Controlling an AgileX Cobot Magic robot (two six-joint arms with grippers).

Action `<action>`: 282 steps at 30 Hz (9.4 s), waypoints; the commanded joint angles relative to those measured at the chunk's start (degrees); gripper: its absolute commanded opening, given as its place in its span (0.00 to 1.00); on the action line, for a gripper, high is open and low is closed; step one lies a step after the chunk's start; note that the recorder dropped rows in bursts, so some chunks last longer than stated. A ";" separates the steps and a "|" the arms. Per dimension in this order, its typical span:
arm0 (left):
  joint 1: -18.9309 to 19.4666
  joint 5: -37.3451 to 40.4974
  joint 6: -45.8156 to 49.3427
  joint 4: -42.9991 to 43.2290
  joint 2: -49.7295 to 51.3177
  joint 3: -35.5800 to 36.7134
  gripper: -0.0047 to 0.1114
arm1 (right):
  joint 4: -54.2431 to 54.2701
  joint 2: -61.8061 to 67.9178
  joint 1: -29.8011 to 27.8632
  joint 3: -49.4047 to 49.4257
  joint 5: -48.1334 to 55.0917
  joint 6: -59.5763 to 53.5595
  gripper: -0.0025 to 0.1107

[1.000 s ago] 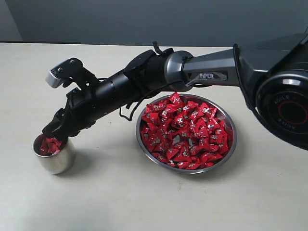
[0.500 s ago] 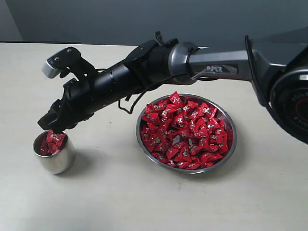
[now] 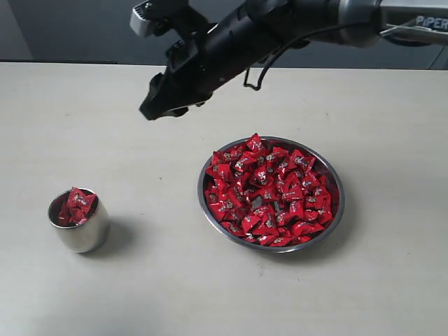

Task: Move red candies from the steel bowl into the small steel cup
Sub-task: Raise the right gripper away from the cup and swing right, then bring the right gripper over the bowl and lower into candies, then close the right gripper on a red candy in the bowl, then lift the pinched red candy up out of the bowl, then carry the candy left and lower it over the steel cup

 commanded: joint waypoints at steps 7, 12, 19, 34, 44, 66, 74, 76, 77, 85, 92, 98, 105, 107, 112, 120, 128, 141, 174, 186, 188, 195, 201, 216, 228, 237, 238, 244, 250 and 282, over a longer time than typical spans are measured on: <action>0.03 -0.30 -0.07 0.06 -0.26 0.22 0.04 | -14.86 -6.76 -6.98 -0.32 0.25 18.18 0.24; 0.03 -0.22 -0.07 0.06 -0.26 0.22 0.04 | -14.74 -8.88 -11.63 -0.20 2.44 20.77 0.24; 0.03 -0.22 -0.07 0.06 -0.26 0.22 0.04 | -14.74 -13.13 -18.46 4.37 -0.18 23.17 0.24; 0.03 -0.22 -0.07 0.06 -0.26 0.22 0.04 | -13.88 -29.62 -30.83 31.29 -17.63 24.46 0.24; 0.03 -0.22 -0.07 0.06 -0.26 0.22 0.04 | -12.88 -31.93 -31.97 44.09 -21.30 24.59 0.24; 0.03 -0.26 -0.07 0.06 -0.26 0.22 0.04 | -5.91 -20.32 -9.68 54.08 -51.16 21.16 0.24; 0.03 -0.26 -0.07 0.06 -0.26 0.22 0.04 | -3.01 -22.23 -9.68 53.33 -50.43 22.34 0.24; 0.03 -0.26 -0.07 0.06 -0.26 0.22 0.04 | -0.84 -21.98 -9.68 53.33 -48.27 22.34 0.24; 0.03 -0.26 -0.07 0.06 -0.26 0.22 0.04 | -0.84 -21.64 -9.68 53.33 -47.79 22.34 0.24; 0.03 -0.26 -0.07 0.06 -0.26 0.22 0.04 | -0.36 -16.04 -9.68 43.62 -30.78 22.45 0.24; 0.03 -0.26 -0.07 0.06 -0.26 0.22 0.04 | 0.07 -10.67 -9.68 40.11 -25.63 22.45 0.24; 0.03 -0.26 -0.07 0.06 -0.26 0.22 0.04 | 0.48 -9.88 -9.68 39.87 -22.87 22.45 0.26; 0.03 -0.26 -0.07 0.06 -0.26 0.22 0.04 | 0.71 -9.88 -9.68 39.02 -22.00 23.67 0.42; 0.03 -0.26 -0.07 0.06 -0.26 0.22 0.04 | 0.71 -9.88 -9.68 39.02 -22.00 23.67 0.40; 0.03 -0.26 -0.07 0.06 -0.26 0.22 0.04 | 0.71 -9.88 -9.68 39.02 -22.44 23.78 0.40; 0.03 -0.38 -0.07 0.06 -0.26 0.22 0.04 | 0.71 -9.88 -9.68 39.02 -22.50 23.78 0.40; 0.03 -0.38 -0.07 0.06 -0.26 0.22 0.04 | 2.51 -6.75 -9.68 39.02 -23.31 23.78 0.40; 0.03 -0.38 -0.07 0.06 -0.26 0.22 0.04 | 3.51 -3.85 -9.68 38.90 -25.05 23.44 0.40; 0.03 -0.26 -0.07 0.06 -0.26 0.22 0.04 | 3.08 -2.72 -9.68 38.90 -21.19 23.36 0.27; 0.03 -0.26 -0.07 0.06 -0.26 0.22 0.04 | 1.80 -2.72 -9.68 38.90 -21.35 23.22 0.02; 0.03 -0.26 -0.07 0.06 -0.26 0.22 0.04 | 1.80 -2.86 -9.68 38.90 -21.36 23.22 0.02; 0.03 -0.36 -0.07 0.06 -0.26 0.22 0.04 | 0.17 -8.35 -9.68 38.90 -22.66 23.07 0.02; 0.03 -0.36 -0.07 0.06 -0.26 0.22 0.04 | -2.96 -15.66 -9.81 38.90 -23.80 23.07 0.02; 0.03 -0.36 -0.07 0.06 -0.26 0.22 0.04 | -5.38 -25.19 -9.81 39.12 -33.76 19.51 0.02; 0.03 -0.26 -0.07 0.06 -0.26 0.22 0.04 | -2.08 -14.28 -6.30 32.57 -31.42 12.30 0.02; 0.03 -0.26 -0.07 0.06 -0.26 0.22 0.04 | 26.38 -5.66 -2.40 20.66 -17.76 -16.08 0.02; 0.03 -0.26 -0.07 0.06 -0.26 0.22 0.04 | 29.85 -4.92 -2.40 19.85 -15.84 -19.31 0.02; 0.03 -0.26 -0.07 0.06 -0.26 0.22 0.04 | 40.69 0.09 -2.40 16.74 -3.25 -31.04 0.02; 0.03 -0.26 -0.07 0.06 -0.26 0.22 0.04 | 39.24 2.93 0.89 13.98 2.63 -31.33 0.02; 0.03 -0.39 -0.07 0.06 -0.26 0.22 0.04 | 26.09 11.16 11.89 1.26 -1.36 -15.14 0.02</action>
